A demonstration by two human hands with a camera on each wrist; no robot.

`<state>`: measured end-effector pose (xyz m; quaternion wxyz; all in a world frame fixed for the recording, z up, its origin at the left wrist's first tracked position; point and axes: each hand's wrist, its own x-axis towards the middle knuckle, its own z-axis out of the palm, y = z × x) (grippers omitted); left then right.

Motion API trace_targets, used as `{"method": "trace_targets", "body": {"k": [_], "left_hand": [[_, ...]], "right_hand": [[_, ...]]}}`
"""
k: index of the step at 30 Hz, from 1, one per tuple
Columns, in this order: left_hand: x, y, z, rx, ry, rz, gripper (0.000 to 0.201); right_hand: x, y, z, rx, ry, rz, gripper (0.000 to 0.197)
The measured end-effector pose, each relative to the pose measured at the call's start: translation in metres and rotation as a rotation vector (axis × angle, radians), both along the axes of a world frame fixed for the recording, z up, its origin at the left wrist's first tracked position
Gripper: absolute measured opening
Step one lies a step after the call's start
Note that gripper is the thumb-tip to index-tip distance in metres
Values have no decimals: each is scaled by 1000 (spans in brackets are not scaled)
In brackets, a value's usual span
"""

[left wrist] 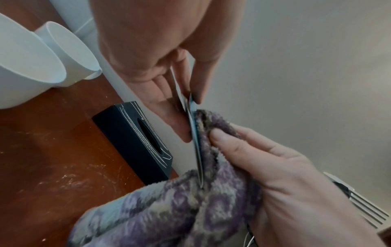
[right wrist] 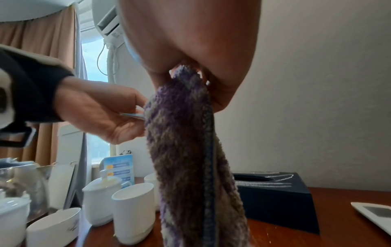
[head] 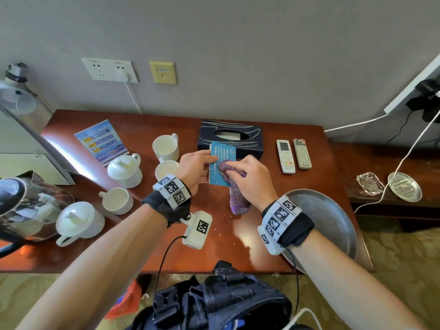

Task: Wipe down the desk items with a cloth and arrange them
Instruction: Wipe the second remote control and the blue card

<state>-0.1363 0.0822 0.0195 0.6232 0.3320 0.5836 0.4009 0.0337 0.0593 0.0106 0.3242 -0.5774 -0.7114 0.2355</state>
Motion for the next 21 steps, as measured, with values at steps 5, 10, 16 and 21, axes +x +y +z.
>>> {"method": "trace_targets", "body": {"k": [5,10,16,21], "left_hand": [[5,-6,-2,-47,5,-6,32],[9,-5,1,-41,9,8,27],[6,-5,3,-38,54,36,33],[10,-15,-1,-25,91,-78,30]], "right_hand": [[3,3,-4,-42,33,-2,24],[-4,16,3,-57,56,-86,24],[-4,-10,-10,40,1,95,20],[0,3,-7,-1,43,-27,20]]}}
